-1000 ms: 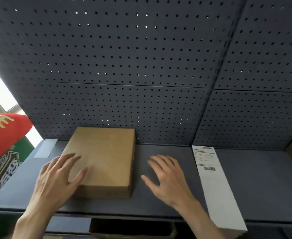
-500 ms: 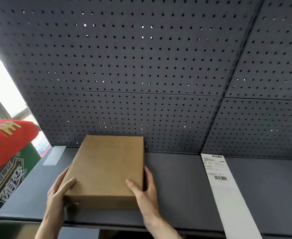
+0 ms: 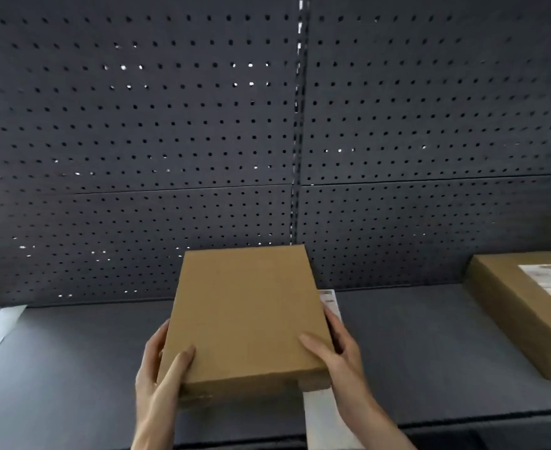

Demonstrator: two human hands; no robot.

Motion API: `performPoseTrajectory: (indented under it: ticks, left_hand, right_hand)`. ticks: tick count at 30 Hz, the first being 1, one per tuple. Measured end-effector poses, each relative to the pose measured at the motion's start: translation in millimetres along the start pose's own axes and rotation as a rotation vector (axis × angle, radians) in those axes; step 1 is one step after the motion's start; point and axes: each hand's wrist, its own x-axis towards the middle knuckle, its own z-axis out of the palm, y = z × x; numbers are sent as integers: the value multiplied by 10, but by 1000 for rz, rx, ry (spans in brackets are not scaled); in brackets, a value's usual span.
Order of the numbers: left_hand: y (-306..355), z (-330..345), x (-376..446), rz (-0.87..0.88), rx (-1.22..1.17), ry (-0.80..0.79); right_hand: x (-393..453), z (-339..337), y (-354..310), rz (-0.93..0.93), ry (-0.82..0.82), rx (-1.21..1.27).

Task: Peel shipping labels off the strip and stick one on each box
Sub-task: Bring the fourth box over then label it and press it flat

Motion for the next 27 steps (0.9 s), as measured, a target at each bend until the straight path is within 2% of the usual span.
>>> performPoseTrajectory:
  ticks: [8,13,19,27]
  left_hand:
    - [-411,1942,-741,-21,15,-141]
    - [-636,2725,-1109,-49,-16,-170]
    - [-846,3065,-1282,-71,3,-158]
    - [-928,3123,-1342,-69,10,-89]
  right_hand:
    - [95,-2060,-501,-26,138,3]
    - [232,-2927,-523,14,163,10]
    - [361,-3368,-434,21,128,-6]
    - [424,-3421,-395,23,116,9]
